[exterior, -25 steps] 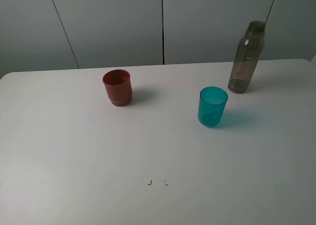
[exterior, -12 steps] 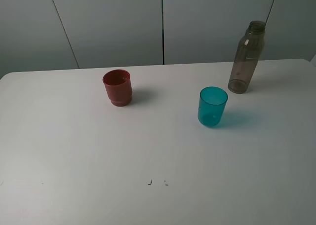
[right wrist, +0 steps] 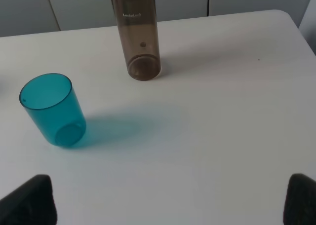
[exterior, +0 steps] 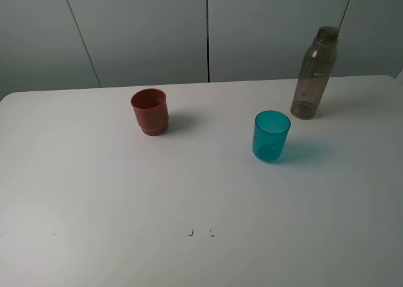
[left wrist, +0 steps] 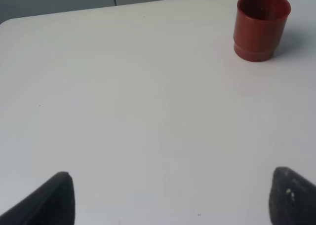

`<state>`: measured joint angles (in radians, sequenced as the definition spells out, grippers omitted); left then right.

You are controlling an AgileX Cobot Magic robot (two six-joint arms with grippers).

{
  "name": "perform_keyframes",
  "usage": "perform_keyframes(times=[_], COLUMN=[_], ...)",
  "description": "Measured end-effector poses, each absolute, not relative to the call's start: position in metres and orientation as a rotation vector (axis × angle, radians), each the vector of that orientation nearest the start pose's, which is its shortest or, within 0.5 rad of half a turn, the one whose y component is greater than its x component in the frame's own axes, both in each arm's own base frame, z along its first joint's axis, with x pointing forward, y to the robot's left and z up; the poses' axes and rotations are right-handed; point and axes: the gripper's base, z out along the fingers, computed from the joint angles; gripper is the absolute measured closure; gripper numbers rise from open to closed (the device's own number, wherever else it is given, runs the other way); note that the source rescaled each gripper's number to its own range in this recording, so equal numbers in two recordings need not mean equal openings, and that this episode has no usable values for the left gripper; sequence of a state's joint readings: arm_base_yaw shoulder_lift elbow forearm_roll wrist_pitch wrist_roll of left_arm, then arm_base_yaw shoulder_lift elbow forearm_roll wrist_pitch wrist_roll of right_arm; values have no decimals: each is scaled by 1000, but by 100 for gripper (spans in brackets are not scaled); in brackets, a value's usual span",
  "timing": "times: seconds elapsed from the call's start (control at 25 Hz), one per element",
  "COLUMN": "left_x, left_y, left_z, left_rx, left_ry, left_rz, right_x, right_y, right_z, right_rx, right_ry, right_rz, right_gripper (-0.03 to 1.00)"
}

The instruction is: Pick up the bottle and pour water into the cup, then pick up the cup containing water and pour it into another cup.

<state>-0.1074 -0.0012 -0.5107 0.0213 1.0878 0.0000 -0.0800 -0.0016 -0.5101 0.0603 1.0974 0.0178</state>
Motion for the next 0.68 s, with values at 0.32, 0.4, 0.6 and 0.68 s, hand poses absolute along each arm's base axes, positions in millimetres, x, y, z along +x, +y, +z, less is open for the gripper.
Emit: perform_keyframes(times=[0.32,0.4,0.6,0.68], left_x=[-7,-7,-7,-7], left_y=[3,3,3,3], left_z=[278,278,278,278], left_rx=[109,110,110,110], left_ry=[2057,2057,2057,2057], left_rz=[-41,-41,-41,-41], right_x=[-8,-8,-8,-8], right_y=[6,6,6,6], right_z=[277,277,277,277], right_rx=[97,97,97,97], right_ry=[2066,2066,2066,2066], right_rz=[34,34,34,34], right_gripper=[-3,-3,-3,-3])
